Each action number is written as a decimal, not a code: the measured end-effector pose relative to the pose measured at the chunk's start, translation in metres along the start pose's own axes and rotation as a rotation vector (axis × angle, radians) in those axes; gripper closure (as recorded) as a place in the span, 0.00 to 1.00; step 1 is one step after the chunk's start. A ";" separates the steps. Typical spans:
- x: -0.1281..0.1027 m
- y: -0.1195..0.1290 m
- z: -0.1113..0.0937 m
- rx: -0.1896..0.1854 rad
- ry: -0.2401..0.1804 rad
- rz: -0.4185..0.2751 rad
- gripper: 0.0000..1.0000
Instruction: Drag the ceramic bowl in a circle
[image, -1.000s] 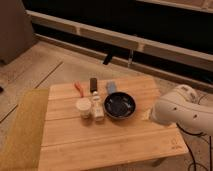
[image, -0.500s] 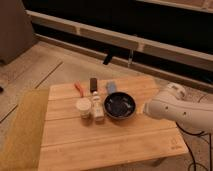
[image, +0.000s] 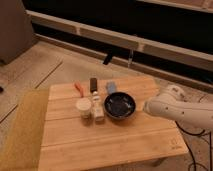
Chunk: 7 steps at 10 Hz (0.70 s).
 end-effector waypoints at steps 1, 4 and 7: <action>-0.009 0.003 0.007 -0.001 -0.001 -0.020 0.35; -0.027 0.029 0.026 -0.029 0.017 -0.074 0.35; -0.024 0.050 0.051 -0.054 0.067 -0.115 0.35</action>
